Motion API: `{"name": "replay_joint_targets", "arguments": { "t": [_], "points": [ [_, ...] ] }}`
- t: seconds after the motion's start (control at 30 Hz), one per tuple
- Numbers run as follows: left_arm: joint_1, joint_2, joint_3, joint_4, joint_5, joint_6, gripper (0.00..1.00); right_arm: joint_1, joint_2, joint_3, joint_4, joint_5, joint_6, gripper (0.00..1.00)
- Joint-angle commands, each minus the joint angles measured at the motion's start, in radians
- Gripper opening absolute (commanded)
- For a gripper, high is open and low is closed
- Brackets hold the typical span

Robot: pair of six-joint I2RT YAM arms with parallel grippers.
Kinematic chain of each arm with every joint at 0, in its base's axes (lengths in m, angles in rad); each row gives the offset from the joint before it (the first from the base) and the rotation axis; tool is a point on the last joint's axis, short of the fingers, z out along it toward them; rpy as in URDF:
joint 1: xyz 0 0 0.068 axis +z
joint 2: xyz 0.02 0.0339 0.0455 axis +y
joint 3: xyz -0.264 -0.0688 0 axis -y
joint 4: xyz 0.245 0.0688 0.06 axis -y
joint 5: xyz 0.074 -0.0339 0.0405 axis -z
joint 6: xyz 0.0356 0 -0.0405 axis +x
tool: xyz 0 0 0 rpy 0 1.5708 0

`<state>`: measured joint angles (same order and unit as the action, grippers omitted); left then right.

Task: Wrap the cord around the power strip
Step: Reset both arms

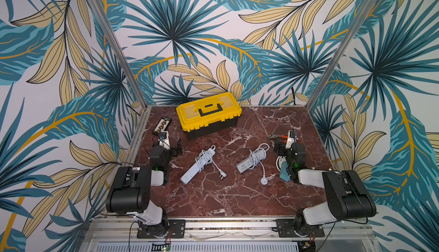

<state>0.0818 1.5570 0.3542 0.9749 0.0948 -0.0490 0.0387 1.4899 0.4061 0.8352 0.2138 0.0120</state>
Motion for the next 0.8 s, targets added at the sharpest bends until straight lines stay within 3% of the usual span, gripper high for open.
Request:
{"name": "replay_joint_targets", "arguments": {
  "t": [0.0, 0.7, 0.77],
  "points": [
    [-0.001, 0.002, 0.014, -0.005, 0.014, 0.010, 0.99, -0.003, 0.001, 0.002, -0.006, 0.013, 0.013, 1.00],
    [-0.002, 0.002, 0.012, -0.005, 0.025, 0.015, 0.99, -0.003, 0.001, 0.002, -0.005, 0.014, 0.014, 1.00],
    [-0.049, -0.002, 0.007, -0.005, -0.018, 0.064, 0.99, -0.002, 0.001, 0.002, -0.005, 0.013, 0.013, 1.00]
  ]
}}
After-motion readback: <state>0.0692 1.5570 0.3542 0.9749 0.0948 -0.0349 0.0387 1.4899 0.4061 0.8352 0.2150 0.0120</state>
